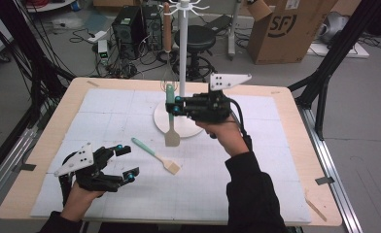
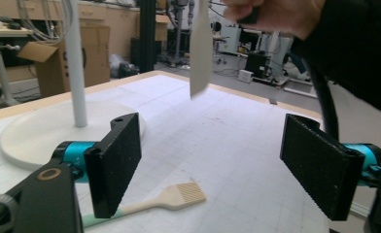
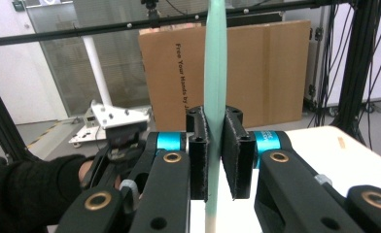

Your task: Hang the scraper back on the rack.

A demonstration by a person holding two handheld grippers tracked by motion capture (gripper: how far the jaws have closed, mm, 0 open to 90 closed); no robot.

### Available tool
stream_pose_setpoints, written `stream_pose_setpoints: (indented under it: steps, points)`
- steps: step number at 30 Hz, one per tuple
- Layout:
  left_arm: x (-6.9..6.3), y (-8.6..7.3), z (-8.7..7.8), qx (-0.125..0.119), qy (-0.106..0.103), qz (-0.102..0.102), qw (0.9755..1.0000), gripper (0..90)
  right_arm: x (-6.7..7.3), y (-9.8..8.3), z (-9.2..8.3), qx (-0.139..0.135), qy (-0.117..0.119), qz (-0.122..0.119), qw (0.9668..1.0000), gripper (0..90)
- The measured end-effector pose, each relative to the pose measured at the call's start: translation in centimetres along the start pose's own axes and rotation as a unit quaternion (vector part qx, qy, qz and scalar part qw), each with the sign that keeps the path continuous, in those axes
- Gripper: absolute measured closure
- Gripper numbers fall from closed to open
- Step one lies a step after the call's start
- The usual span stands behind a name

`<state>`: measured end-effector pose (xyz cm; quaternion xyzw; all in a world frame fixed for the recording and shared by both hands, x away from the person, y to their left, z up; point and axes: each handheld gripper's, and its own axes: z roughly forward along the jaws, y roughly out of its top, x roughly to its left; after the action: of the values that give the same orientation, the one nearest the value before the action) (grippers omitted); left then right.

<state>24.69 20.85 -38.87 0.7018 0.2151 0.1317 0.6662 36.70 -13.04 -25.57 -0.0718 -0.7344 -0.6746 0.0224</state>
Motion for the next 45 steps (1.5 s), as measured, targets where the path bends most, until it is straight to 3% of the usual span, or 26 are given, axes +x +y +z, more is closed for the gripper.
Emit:
stream_pose_setpoints:
  steps: [7,12,18,29,45]
  points:
    - [0.4,-0.3,-0.7,0.002,0.010,0.012,0.9999,17.9,-2.9,4.0,-0.2,0.002,-0.014,-0.003,0.9999,82.1]
    - [0.7,-0.3,-0.9,0.017,0.020,0.014,0.9996,17.7,-4.4,6.3,-0.4,0.001,-0.021,-0.008,0.9998,82.1]
    - [1.1,-0.1,-1.2,0.010,0.028,0.013,0.9995,17.3,-5.9,7.8,-0.7,0.003,-0.027,-0.002,0.9996,82.0]
    - [1.4,0.0,-1.3,0.007,0.024,0.014,0.9996,17.3,-8.1,9.5,-1.5,-0.008,-0.039,0.005,0.9992,81.9]
    - [1.6,0.3,-1.8,0.003,0.024,0.015,0.9996,17.3,-10.0,9.2,-2.1,-0.007,-0.062,0.030,0.9976,81.7]
